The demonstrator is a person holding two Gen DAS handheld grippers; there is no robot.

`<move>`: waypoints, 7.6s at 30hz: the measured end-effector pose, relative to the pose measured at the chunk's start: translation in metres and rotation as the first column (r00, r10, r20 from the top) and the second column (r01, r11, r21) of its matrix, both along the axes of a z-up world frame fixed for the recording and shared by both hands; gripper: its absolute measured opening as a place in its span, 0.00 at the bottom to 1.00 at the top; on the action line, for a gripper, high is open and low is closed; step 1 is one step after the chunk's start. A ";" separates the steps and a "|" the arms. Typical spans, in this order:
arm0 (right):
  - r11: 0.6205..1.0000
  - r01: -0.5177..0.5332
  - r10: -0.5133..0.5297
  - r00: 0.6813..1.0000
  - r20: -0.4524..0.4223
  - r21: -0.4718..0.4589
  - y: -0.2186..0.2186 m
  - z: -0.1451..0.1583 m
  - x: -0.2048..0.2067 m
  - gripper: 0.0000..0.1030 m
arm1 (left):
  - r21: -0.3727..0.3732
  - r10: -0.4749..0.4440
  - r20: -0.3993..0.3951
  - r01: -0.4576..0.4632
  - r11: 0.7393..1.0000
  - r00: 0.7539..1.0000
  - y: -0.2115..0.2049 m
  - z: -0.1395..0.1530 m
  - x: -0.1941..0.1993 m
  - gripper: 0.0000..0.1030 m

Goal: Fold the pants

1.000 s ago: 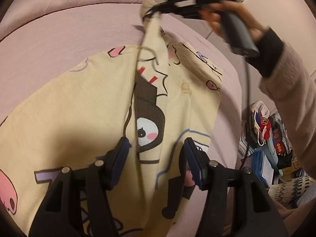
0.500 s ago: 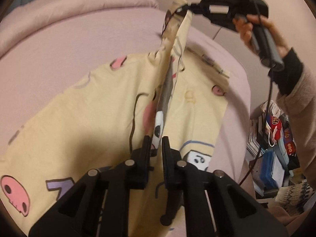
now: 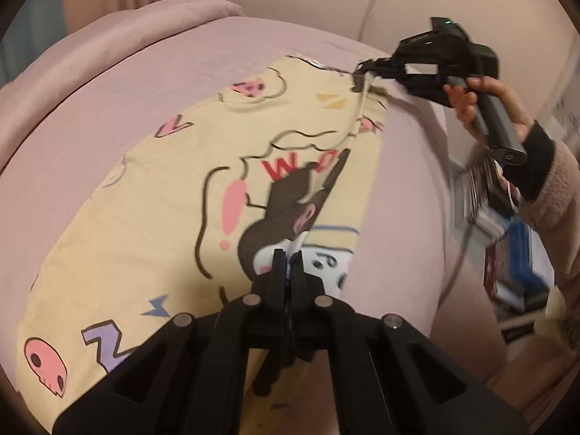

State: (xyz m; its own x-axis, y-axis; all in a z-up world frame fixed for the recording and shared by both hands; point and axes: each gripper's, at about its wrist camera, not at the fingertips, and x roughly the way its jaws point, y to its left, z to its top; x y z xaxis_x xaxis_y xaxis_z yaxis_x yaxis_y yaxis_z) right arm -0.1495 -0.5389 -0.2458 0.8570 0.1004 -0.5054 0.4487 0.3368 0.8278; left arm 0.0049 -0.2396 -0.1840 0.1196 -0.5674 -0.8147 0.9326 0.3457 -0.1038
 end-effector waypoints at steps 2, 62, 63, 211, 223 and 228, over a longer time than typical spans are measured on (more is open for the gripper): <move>0.999 0.023 -0.023 1.000 -0.007 0.029 -0.001 -0.017 -0.006 0.03 | 0.014 -0.017 0.009 0.016 1.000 1.000 -0.001 0.001 -0.001 0.01; 0.393 -0.883 0.871 0.447 -0.205 -0.258 0.322 0.052 0.316 0.35 | -0.090 0.624 -0.176 -0.644 0.760 0.761 0.278 -0.014 0.103 0.31; 0.389 -0.896 0.882 0.429 -0.193 -0.215 0.323 0.048 0.332 0.35 | -0.092 0.615 -0.170 -0.634 0.768 0.770 0.275 -0.015 0.106 0.31; -0.576 -0.571 0.677 0.069 -0.733 -0.585 0.500 0.024 0.086 0.03 | 0.140 0.238 0.124 -0.254 0.957 0.963 0.323 -0.012 -0.013 0.07; 0.026 -0.831 0.875 0.288 -0.389 -0.556 0.427 0.102 0.250 0.29 | -0.090 0.505 -0.032 -0.506 0.858 0.862 0.330 0.009 0.078 0.30; 0.108 -0.881 0.832 0.334 -0.444 -0.461 0.419 0.080 0.327 0.36 | 0.030 0.601 -0.030 -0.600 0.799 0.799 0.335 -0.026 0.110 0.30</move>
State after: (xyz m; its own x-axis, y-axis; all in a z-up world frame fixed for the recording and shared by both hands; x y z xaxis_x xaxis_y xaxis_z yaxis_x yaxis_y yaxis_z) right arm 0.1779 -0.1201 -0.1659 0.3669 0.4479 -0.8153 -0.4245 0.8605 0.2817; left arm 0.1146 0.0951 -0.2103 0.4021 -0.3768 -0.8345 0.5331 0.8373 -0.1212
